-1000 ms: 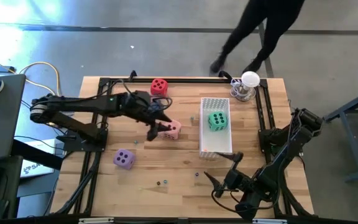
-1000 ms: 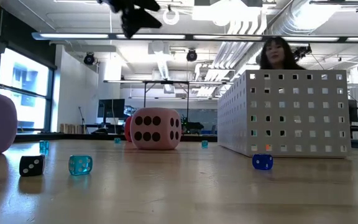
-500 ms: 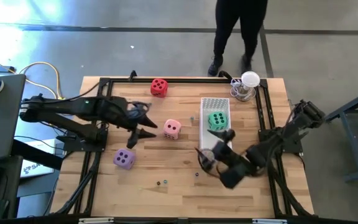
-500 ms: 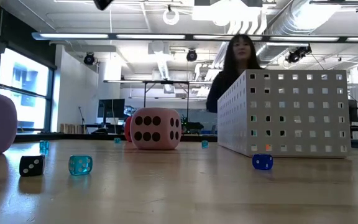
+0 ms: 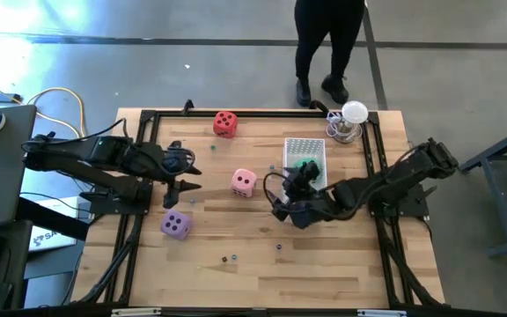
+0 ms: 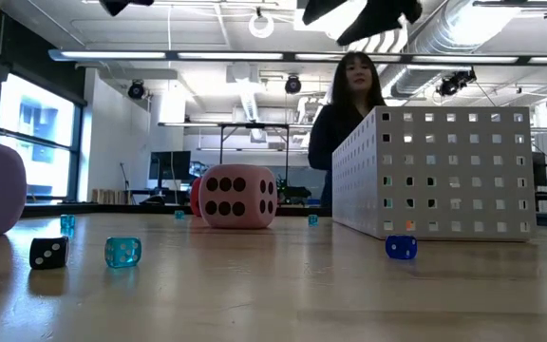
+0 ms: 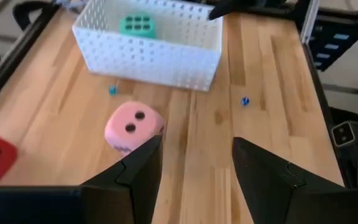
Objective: Pick & Place Dice
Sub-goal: Put the light blue die into the white bin
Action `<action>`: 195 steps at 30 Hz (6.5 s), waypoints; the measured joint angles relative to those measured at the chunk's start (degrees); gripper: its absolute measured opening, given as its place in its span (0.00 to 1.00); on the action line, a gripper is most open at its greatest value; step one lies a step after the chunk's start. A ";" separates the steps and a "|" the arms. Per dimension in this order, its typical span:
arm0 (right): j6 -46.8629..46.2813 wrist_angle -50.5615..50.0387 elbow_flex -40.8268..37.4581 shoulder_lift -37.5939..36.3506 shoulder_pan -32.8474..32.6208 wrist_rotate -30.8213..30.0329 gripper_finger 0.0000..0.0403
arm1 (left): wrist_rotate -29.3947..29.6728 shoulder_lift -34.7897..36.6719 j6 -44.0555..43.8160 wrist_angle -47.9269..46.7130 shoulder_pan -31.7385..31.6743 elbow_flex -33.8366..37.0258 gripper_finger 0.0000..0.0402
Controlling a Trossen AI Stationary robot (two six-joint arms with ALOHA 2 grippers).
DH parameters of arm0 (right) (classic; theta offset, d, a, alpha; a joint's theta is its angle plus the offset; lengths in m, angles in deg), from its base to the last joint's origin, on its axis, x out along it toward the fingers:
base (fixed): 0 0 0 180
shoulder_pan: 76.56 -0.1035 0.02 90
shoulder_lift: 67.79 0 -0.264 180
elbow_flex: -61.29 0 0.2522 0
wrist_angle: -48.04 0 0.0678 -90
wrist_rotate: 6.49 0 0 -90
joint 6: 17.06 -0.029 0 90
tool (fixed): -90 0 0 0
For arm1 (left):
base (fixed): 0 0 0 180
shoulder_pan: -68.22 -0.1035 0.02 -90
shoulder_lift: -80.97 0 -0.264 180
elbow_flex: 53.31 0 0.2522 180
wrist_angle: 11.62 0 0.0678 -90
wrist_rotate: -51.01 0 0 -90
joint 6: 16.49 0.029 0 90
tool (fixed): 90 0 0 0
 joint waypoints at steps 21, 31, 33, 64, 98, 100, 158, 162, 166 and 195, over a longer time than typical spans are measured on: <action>0.03 3.95 0.00 0.00 3.41 33.00 0.99 | 0.83 -1.28 -0.23 14.49 6.52 6.85 0.47; 0.01 6.85 0.00 0.00 3.41 35.79 0.99 | 1.17 -1.91 0.80 14.26 6.77 6.93 0.47; 0.01 7.21 0.00 0.00 3.41 35.80 0.99 | 1.17 -2.02 1.24 14.26 7.05 7.21 0.47; 0.01 9.47 0.00 0.00 3.41 35.79 0.99 | 1.50 -5.94 3.52 15.44 7.24 7.48 0.47; 0.03 9.45 0.00 0.00 3.41 35.79 0.99 | 1.48 -5.92 4.62 16.60 7.24 7.48 0.47; 0.01 9.45 0.00 0.00 3.39 35.79 0.99 | 1.47 -5.92 4.64 16.60 7.24 7.48 0.47; 0.01 9.45 0.00 0.00 3.41 35.79 0.99 | -1.73 -5.90 1.14 16.88 7.24 7.57 0.47; 0.03 9.44 0.00 0.02 3.41 35.79 0.99 | -1.73 -5.90 1.14 16.86 7.24 7.57 0.47; 0.02 9.44 0.00 0.01 3.41 35.79 0.99 | -1.74 -5.90 1.55 16.82 7.24 7.59 0.47; 0.01 9.43 0.00 0.02 3.41 35.79 0.99 | -1.82 -5.90 6.52 17.53 7.24 7.61 0.47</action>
